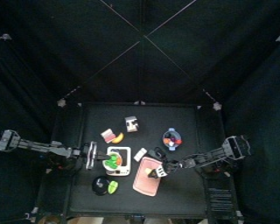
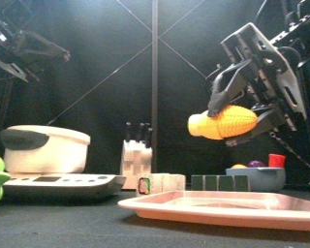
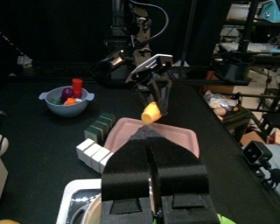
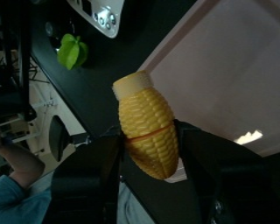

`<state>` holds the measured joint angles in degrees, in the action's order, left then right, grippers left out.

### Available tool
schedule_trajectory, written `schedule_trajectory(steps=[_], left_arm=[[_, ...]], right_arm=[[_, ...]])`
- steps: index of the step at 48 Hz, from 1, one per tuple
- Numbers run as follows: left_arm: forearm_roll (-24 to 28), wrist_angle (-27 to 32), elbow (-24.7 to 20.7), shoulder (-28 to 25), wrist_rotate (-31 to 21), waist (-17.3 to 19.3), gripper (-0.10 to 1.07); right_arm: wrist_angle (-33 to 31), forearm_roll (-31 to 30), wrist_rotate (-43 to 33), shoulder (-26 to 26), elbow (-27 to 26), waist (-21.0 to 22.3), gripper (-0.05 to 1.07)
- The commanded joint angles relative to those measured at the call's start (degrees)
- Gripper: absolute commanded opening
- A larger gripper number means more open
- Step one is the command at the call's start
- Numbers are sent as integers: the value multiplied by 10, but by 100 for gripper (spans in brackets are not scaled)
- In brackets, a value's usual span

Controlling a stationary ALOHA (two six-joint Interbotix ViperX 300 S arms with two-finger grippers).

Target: Place corn on big plate

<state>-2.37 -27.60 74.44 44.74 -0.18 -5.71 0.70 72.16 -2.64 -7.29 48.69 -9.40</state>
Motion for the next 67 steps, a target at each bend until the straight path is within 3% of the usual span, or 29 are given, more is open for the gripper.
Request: schedule_trajectory(steps=[1, 21, 29, 34, 39, 44, 52, 58, 67], left_arm=[[-1, -1, -7, -1, 1, -1, -4], [-1, 4, -10, 0, 1, 0, -4], [-1, 6, -10, 0, 0, 0, -4], [-1, 6, -10, 0, 0, 0, -4], [-1, 6, -10, 0, 0, 0, -4], [-1, 6, -9, 0, 0, 0, -4], [-1, 6, -8, -1, 0, 0, -4], [-1, 6, -8, 0, 0, 0, -4], [-1, 6, -8, 0, 0, 0, -4]], right_arm=[[-31, -20, 2, -25, -5, 19, 65], [-130, -137, -1, -36, -17, 142, 65], [-150, -174, -7, -37, -41, 157, 65], [-172, -216, -49, -37, -54, 163, 65], [-210, -305, -129, -37, -62, 171, 65], [-246, -436, -243, -39, -76, 171, 65], [-274, -647, -461, -51, -99, 135, 65], [-265, -739, -613, -55, -95, 90, 65], [-246, -824, -788, -49, -76, 25, 65]])
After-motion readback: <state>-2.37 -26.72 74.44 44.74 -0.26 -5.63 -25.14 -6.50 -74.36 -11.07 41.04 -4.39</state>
